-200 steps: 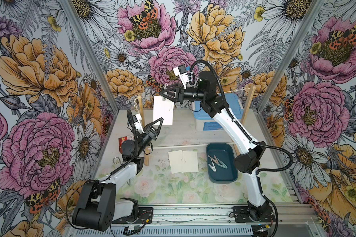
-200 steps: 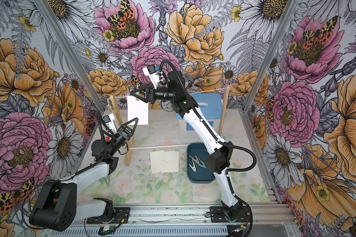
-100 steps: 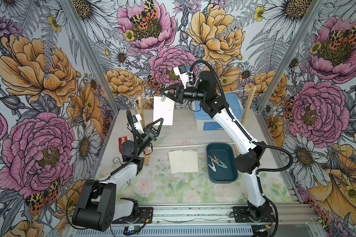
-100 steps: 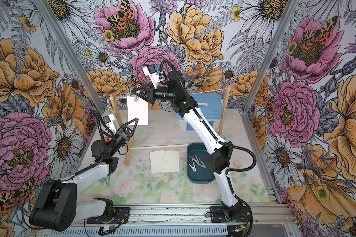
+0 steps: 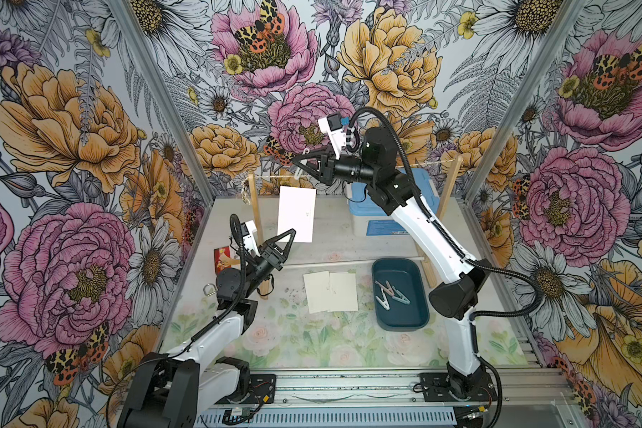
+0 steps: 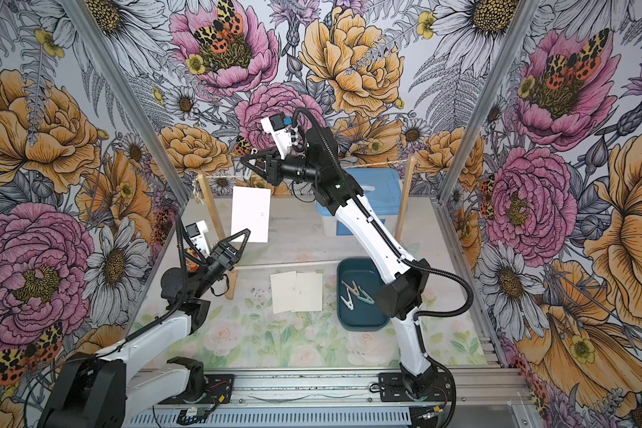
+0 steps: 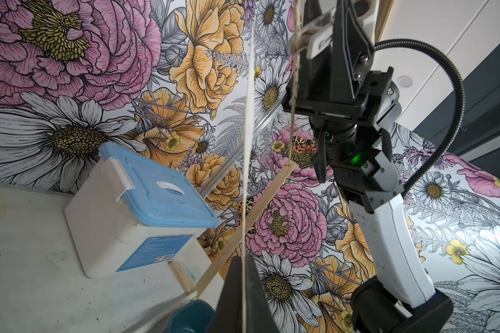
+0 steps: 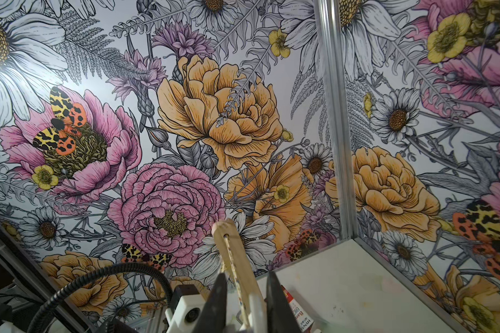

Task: Remove the postcards from the strings
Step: Remove the clamp from the clothesline, then place the postcard on the postcard.

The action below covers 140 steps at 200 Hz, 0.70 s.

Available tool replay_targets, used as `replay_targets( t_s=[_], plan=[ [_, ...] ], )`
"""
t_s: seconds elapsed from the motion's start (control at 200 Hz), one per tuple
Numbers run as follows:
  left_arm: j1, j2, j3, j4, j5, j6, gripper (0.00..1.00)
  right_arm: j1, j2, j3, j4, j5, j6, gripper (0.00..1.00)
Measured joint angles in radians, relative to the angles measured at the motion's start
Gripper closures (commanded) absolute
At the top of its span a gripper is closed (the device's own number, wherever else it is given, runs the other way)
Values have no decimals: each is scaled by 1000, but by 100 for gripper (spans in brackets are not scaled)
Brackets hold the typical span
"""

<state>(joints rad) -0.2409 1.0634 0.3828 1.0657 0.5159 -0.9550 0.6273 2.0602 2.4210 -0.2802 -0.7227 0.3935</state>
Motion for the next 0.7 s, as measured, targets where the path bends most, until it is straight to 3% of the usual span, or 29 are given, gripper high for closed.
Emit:
replay_targets(
  t_s=[0.335,0.701],
  plan=[
    [-79,-151,-52,-242,-42,100,100,0,-170,-179,0,93,-62,81],
    [-196,-203,-95,-420,-124,154,100,-6,-430,-564,31,174,-119,80]
  ],
)
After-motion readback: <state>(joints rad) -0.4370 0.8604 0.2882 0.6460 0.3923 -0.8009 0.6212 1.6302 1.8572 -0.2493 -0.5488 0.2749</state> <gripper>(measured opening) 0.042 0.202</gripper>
